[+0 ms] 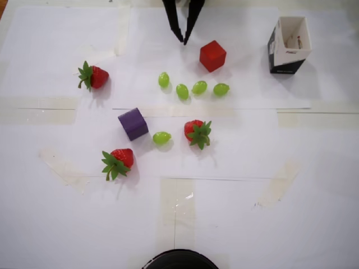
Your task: Put the red cube on top of the purple cube
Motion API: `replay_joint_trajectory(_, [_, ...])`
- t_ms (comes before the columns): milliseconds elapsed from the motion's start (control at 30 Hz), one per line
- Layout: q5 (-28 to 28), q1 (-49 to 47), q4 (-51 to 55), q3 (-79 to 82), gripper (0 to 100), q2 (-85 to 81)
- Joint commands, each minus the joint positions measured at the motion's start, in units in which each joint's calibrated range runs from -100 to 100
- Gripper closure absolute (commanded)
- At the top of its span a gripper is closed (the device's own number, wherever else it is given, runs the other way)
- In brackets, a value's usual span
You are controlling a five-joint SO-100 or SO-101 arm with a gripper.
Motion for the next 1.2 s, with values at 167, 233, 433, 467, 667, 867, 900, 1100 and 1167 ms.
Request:
replay_joint_trajectory(167, [2.59,3.57,-1.68,0.00,100,-0.68])
replay_joint_trajectory(233, [3.37,4.74,-2.17,-0.09,100,-0.68])
replay_joint_trajectory(433, [7.23,8.57,0.45,-11.73,100,2.50])
replay_joint_trajectory(467, [7.67,9.01,1.59,-15.09,100,4.39])
replay_joint_trajectory(667, [9.72,7.24,7.23,-36.73,100,21.76])
replay_joint_trajectory(867, [10.84,2.47,15.97,-57.73,100,38.96])
replay_joint_trajectory(900, [10.99,1.29,17.77,-61.09,100,41.88])
replay_joint_trajectory(1100, [11.09,-5.99,24.63,-74.91,100,54.43])
replay_joint_trajectory(1167, [10.84,-8.12,25.45,-77.00,100,57.01])
